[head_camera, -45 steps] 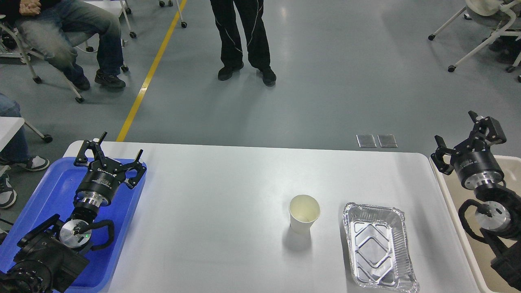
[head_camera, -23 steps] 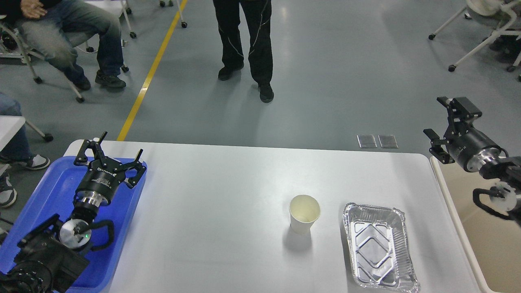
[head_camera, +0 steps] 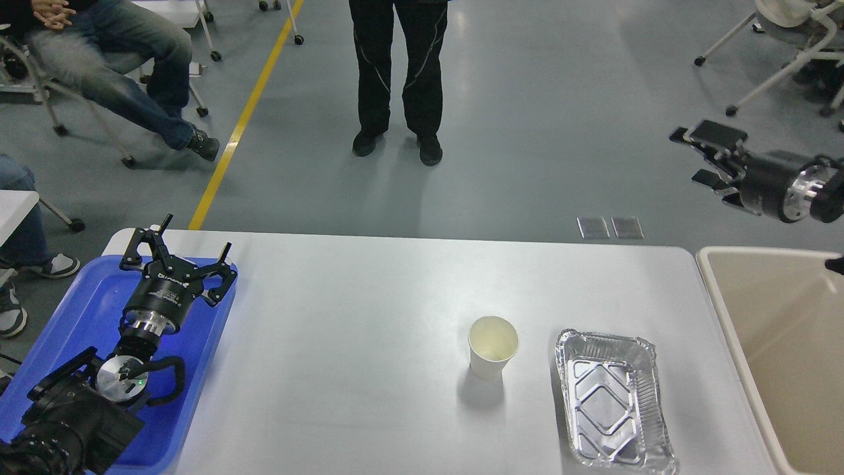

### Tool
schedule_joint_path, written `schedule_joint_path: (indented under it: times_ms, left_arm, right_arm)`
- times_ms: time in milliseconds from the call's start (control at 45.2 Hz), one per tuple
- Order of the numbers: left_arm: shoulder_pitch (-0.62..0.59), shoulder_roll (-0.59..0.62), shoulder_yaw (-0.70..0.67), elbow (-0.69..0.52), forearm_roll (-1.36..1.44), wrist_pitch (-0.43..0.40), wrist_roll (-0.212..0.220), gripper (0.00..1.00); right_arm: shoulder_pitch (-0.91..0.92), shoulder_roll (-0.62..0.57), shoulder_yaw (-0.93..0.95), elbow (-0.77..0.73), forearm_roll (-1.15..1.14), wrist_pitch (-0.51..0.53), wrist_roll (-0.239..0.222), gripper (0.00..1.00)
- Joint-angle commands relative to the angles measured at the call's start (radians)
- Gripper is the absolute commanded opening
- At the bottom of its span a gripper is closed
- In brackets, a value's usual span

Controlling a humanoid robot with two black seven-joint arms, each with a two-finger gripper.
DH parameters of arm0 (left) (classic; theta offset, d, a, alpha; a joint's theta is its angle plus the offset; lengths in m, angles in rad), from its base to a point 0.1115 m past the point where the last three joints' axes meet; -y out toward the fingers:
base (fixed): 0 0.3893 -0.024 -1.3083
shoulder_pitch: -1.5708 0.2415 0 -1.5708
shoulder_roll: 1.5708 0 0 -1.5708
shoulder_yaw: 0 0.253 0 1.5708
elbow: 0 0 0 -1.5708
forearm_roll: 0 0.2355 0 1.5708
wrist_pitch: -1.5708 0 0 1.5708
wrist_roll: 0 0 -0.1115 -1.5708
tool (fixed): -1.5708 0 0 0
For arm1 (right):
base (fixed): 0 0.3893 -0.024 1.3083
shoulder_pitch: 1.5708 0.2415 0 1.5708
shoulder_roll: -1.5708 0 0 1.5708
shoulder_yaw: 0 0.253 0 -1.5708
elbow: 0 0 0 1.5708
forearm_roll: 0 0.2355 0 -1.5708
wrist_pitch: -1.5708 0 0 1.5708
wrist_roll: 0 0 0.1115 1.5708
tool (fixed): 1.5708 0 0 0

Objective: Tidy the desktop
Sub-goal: 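Raise the right gripper and reach it toward the white paper cup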

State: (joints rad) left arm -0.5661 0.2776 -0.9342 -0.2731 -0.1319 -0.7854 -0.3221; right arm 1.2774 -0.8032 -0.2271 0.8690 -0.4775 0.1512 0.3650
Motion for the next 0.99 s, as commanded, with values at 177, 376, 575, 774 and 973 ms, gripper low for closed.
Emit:
schedule_joint_path:
  times_ms: [177,376,575,774,973]
  left_arm:
    - [0.000,0.000,0.000,0.000,0.000,0.000,0.000,1.00]
    - [0.000,0.000,0.000,-0.001,0.000,0.000,0.000,1.00]
    - [0.000,0.000,0.000,0.000,0.000,0.000,0.000,1.00]
    - [0.000,0.000,0.000,0.000,0.000,0.000,0.000,1.00]
    - [0.000,0.000,0.000,0.000,0.000,0.000,0.000,1.00]
  right_arm:
    - [0.419,0.024,-0.443,0.225,-0.297,0.014,0.002,0.99]
    - [0.468,0.180,-0.575,0.231,-0.385,0.027,0.002,0.99]
    - [0.473,0.321,-0.644,0.235,-0.380,0.050,0.002,0.99]
    - [0.441,0.403,-0.637,0.260,-0.302,0.077,0.000,0.99]
    - [0.363,0.467,-0.637,0.257,-0.198,0.077,-0.005,0.98]
